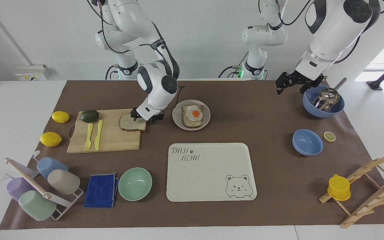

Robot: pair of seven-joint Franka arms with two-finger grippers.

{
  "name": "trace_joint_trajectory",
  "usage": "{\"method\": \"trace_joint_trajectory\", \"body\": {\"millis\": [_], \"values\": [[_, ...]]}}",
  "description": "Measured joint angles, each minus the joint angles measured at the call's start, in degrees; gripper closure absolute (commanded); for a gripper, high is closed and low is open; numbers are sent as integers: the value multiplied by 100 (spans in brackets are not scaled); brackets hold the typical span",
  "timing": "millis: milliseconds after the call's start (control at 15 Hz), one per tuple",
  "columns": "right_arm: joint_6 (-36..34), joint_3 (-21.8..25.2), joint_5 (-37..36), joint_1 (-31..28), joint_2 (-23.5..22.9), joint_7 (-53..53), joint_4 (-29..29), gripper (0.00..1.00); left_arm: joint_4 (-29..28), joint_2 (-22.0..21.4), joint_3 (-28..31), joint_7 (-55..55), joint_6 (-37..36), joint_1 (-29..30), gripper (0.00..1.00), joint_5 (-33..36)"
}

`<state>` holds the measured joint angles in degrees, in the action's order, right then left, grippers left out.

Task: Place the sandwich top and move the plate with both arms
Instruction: 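Grasp the bread slice and carry it toward the egg plate, then lower the bread slice onto the egg toast and open the right gripper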

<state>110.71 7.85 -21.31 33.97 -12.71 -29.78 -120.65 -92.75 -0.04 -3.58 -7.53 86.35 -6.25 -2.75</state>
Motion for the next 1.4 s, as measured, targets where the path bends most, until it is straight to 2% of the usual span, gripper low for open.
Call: {"method": "trace_joint_trajectory", "body": {"millis": [267,467,600,733,800,1067,1400], "values": [[8,1,-6,0,0,-23,-62,14,0,0,0,0,0,0,0,0],[68,0,-6,1,0,-25,-119,32,0,0,0,0,0,0,0,0],[74,0,-6,2,0,-31,-144,51,0,0,0,0,0,0,0,0],[75,-1,-6,13,1,-97,-153,79,0,0,0,0,0,0,0,0],[75,-6,-6,19,2,-126,-154,98,0,0,0,0,0,0,0,0],[43,-32,-16,73,90,-154,-119,100,0,0,0,0,0,0,0,0],[-252,-35,-24,433,88,-157,164,100,0,0,0,0,0,0,0,0]]}}
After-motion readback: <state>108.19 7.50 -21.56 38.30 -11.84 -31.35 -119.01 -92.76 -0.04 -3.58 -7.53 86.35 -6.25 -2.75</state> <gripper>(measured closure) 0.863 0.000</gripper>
